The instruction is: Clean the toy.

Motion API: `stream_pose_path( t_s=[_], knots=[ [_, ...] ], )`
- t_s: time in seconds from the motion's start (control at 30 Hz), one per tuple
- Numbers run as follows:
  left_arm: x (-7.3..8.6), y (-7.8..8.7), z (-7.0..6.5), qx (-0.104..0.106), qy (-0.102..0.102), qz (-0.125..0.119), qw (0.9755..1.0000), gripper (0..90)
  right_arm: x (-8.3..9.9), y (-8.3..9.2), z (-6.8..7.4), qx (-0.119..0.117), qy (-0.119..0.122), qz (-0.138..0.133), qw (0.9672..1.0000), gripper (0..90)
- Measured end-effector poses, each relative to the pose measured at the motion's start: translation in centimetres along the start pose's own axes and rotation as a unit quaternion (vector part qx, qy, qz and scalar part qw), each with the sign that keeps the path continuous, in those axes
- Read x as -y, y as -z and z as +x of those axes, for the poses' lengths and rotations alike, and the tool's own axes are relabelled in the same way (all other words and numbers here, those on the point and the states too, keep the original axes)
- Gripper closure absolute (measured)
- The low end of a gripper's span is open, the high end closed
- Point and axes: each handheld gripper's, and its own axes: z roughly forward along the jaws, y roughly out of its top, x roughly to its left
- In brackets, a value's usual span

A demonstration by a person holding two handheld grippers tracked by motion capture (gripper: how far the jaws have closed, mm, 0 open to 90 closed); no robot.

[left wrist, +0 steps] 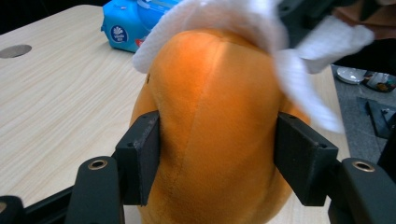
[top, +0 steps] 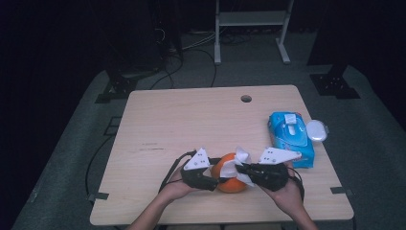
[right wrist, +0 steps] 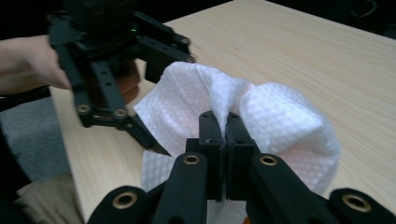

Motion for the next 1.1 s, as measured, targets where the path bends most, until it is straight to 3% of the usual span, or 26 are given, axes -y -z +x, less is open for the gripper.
stream_pose_path(
  t_s=[0.17, 0.27, 0.37, 0.5, 0.57, 0.73, 0.8, 1.1],
  knots=[
    [-0.1, 0.2, 0.1, 0.021, -0.009, -0.014, 0.9996, 32.9, 0.7, 0.2, -1.2, 0.011, -0.019, -0.001, 0.9998, 87.0],
    [-0.1, -0.1, 0.0, 0.009, -0.004, -0.013, 0.9999, 34.2, 0.7, 0.2, -1.2, 0.011, -0.018, 0.000, 0.9998, 87.0],
    [-0.1, -0.3, 0.0, -0.005, 0.004, -0.007, 1.0000, 35.8, 0.5, 0.2, -0.6, 0.004, -0.013, -0.004, 0.9999, 87.0],
    [0.1, -0.3, 0.1, -0.003, 0.016, -0.009, 0.9998, 35.8, 0.2, -0.2, 0.5, -0.013, 0.009, 0.001, 0.9999, 87.0],
    [0.1, -0.2, 0.1, 0.003, 0.015, -0.008, 0.9999, 36.2, 0.1, -0.3, 0.5, -0.003, 0.016, 0.004, 0.9999, 87.0],
    [0.1, -0.2, 0.0, 0.024, 0.005, 0.000, 0.9997, 36.9, 0.4, 0.3, -1.1, 0.017, -0.019, -0.007, 0.9997, 86.8],
    [0.1, -0.2, -0.1, 0.033, 0.001, 0.002, 0.9995, 36.8, 0.5, 0.5, -1.5, 0.029, -0.021, -0.005, 0.9994, 86.8],
    [0.3, -0.2, -0.3, 0.055, -0.015, 0.012, 0.9983, 36.5, 0.6, 0.6, -1.8, 0.040, -0.021, -0.004, 0.9990, 86.7]
  ],
)
